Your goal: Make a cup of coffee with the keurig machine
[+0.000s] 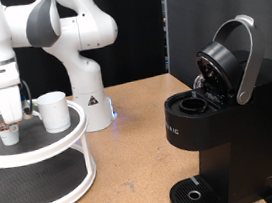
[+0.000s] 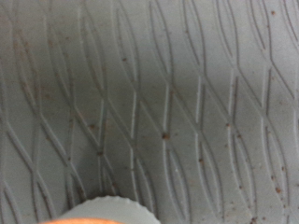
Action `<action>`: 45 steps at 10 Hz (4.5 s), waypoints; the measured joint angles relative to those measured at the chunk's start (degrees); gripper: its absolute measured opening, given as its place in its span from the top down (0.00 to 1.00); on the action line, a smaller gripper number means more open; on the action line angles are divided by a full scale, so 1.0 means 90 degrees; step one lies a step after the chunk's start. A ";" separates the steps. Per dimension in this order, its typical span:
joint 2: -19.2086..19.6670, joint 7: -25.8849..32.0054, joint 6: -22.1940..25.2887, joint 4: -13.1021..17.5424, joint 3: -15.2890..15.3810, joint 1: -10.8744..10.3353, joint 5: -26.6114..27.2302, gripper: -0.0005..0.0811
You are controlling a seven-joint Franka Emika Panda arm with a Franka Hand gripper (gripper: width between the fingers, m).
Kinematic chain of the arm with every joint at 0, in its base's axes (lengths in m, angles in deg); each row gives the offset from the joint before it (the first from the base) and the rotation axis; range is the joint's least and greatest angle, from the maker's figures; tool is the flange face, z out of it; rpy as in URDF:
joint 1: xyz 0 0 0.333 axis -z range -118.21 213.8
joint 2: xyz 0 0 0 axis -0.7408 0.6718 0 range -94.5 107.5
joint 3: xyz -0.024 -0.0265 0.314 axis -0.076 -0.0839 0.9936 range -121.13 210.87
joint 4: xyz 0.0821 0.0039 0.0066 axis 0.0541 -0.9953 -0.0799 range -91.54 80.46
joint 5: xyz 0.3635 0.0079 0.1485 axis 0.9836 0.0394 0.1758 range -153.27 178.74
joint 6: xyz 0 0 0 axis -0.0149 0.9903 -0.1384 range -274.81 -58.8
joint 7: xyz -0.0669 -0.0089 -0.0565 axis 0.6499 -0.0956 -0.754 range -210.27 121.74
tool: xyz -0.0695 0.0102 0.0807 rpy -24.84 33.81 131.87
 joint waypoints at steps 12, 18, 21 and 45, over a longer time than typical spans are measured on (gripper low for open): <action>-0.1195 0.0002 0.3068 0.1199 0.0568 -0.0136 0.0678 0.97; -0.1326 -0.1116 0.3176 0.1200 0.0680 -0.0516 0.3103 0.97; -0.1388 -0.1701 0.3180 0.1234 0.0872 -0.0597 0.3578 0.97; 0.0824 -0.1576 0.1572 0.2627 0.1559 -0.2574 0.6334 0.97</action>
